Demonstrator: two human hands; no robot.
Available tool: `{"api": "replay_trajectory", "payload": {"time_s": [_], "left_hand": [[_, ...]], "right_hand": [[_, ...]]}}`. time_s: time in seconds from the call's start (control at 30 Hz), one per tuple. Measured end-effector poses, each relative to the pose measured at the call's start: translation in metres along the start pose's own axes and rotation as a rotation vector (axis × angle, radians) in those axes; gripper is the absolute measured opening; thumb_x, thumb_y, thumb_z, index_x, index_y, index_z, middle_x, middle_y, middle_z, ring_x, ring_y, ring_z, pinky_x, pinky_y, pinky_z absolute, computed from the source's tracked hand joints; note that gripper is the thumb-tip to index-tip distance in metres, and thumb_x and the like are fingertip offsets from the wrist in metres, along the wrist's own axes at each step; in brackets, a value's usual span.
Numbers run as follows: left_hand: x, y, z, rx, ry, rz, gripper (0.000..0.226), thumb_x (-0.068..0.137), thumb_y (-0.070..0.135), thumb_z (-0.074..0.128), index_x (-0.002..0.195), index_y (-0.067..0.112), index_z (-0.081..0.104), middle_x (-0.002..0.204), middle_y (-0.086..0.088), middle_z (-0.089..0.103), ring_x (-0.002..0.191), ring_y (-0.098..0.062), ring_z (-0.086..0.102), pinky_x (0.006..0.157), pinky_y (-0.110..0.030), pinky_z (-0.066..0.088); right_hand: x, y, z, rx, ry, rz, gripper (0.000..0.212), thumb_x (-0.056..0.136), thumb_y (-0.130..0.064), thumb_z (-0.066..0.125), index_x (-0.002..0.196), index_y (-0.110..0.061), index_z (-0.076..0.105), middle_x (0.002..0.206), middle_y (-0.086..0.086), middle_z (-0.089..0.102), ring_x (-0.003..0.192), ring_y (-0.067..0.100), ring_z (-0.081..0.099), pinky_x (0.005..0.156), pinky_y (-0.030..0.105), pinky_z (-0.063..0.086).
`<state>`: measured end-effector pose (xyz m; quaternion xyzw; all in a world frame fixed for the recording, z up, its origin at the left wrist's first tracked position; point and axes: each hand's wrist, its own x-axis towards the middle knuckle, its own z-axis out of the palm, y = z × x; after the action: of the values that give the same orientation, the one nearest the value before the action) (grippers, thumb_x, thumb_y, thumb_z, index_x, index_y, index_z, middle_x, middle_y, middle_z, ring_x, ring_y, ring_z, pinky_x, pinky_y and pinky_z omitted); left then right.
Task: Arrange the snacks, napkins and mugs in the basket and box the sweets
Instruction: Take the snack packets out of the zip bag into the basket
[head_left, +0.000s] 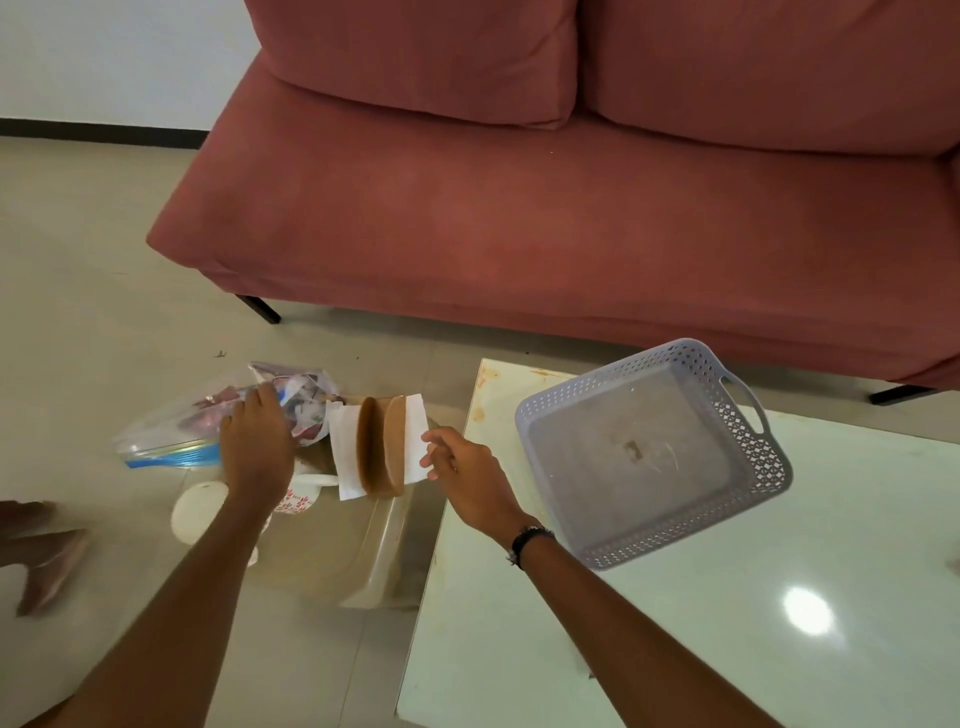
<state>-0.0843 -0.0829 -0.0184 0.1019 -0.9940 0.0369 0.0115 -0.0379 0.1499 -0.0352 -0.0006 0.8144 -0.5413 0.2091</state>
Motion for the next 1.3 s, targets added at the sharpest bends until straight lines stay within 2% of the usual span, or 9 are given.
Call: {"api": "replay_trajectory", "payload": {"time_s": [0.2, 0.53, 0.63, 0.7, 0.83, 0.93, 1.03, 1.13, 1.3], "left_hand": [[0.035, -0.021, -0.068, 0.11, 0.173, 0.119, 0.035, 0.068, -0.017, 0.058, 0.099, -0.003, 0.048, 0.083, -0.025, 0.055, 0.069, -0.042, 0.056, 0.048, -0.046, 0.048], [0.059, -0.029, -0.192, -0.058, 0.333, 0.189, 0.032, 0.084, -0.009, 0.044, 0.115, -0.004, 0.048, 0.103, -0.031, 0.055, 0.073, -0.055, 0.056, 0.061, -0.057, 0.045], [0.05, 0.005, -0.226, -0.277, 0.273, 0.192, 0.028, 0.089, -0.001, 0.041, 0.116, -0.006, 0.049, 0.098, -0.036, 0.06, 0.085, -0.055, 0.058, 0.071, -0.055, 0.045], [0.034, 0.035, -0.238, -0.516, 0.199, 0.124, 0.029, 0.093, 0.01, 0.039, 0.114, -0.007, 0.049, 0.098, -0.036, 0.06, 0.088, -0.049, 0.059, 0.076, -0.051, 0.044], [-0.015, 0.096, -0.254, -0.913, 0.059, -0.056, 0.023, 0.094, 0.009, 0.035, 0.11, -0.002, 0.048, 0.096, -0.025, 0.058, 0.085, -0.034, 0.055, 0.076, -0.04, 0.041], [-0.061, 0.13, -0.26, -1.103, -0.032, -0.16, 0.014, 0.093, 0.007, 0.036, 0.101, 0.003, 0.047, 0.081, -0.012, 0.052, 0.08, -0.028, 0.049, 0.073, -0.037, 0.037], [-0.109, 0.165, -0.26, -1.174, -0.186, -0.172, 0.009, 0.093, 0.008, 0.037, 0.096, 0.008, 0.045, 0.082, -0.009, 0.046, 0.08, -0.023, 0.044, 0.071, -0.032, 0.033], [-0.154, 0.206, -0.261, -1.17, -0.349, -0.159, 0.007, 0.095, 0.011, 0.039, 0.096, 0.006, 0.044, 0.092, -0.019, 0.052, 0.083, -0.031, 0.05, 0.069, -0.033, 0.037], [-0.212, 0.27, -0.269, -1.11, -0.456, -0.06, 0.018, 0.094, 0.011, 0.039, 0.108, 0.003, 0.048, 0.108, -0.023, 0.061, 0.098, -0.036, 0.061, 0.085, -0.044, 0.051]], "right_hand": [[0.001, -0.025, -0.005, -0.014, 0.027, -0.027, 0.033, 0.1, -0.03, 0.035, 0.125, -0.016, 0.051, 0.117, 0.006, 0.066, 0.1, 0.022, 0.065, 0.091, 0.036, 0.055], [-0.015, -0.079, -0.025, -0.006, 0.048, -0.128, 0.029, 0.1, -0.026, 0.036, 0.123, -0.019, 0.051, 0.117, 0.004, 0.064, 0.101, 0.022, 0.062, 0.085, 0.027, 0.053], [-0.03, -0.105, -0.034, 0.021, 0.079, -0.18, 0.028, 0.101, -0.024, 0.033, 0.121, -0.018, 0.052, 0.111, 0.004, 0.067, 0.094, 0.017, 0.062, 0.077, 0.017, 0.047], [-0.043, -0.129, -0.042, 0.063, 0.115, -0.22, 0.028, 0.101, -0.022, 0.033, 0.12, -0.017, 0.053, 0.105, 0.005, 0.069, 0.094, 0.018, 0.064, 0.078, 0.02, 0.047], [-0.081, -0.171, -0.07, 0.132, 0.173, -0.314, 0.024, 0.099, -0.021, 0.041, 0.117, -0.015, 0.056, 0.102, 0.004, 0.069, 0.088, 0.017, 0.067, 0.08, 0.03, 0.053], [-0.123, -0.176, -0.103, 0.18, 0.227, -0.316, 0.023, 0.096, -0.018, 0.048, 0.116, -0.014, 0.059, 0.103, 0.001, 0.068, 0.09, 0.009, 0.064, 0.079, 0.021, 0.052], [-0.176, -0.162, -0.137, 0.152, 0.21, -0.262, 0.022, 0.095, -0.022, 0.052, 0.112, -0.013, 0.063, 0.101, -0.003, 0.067, 0.089, 0.004, 0.063, 0.077, 0.015, 0.051], [-0.226, -0.134, -0.167, -0.04, 0.189, -0.167, 0.03, 0.092, -0.032, 0.057, 0.113, -0.012, 0.064, 0.111, 0.0, 0.067, 0.095, 0.006, 0.061, 0.087, 0.019, 0.05], [-0.305, -0.104, -0.212, -0.071, 0.243, -0.014, 0.04, 0.084, -0.046, 0.063, 0.11, -0.015, 0.067, 0.107, -0.005, 0.069, 0.096, 0.006, 0.064, 0.083, 0.016, 0.049]]}}
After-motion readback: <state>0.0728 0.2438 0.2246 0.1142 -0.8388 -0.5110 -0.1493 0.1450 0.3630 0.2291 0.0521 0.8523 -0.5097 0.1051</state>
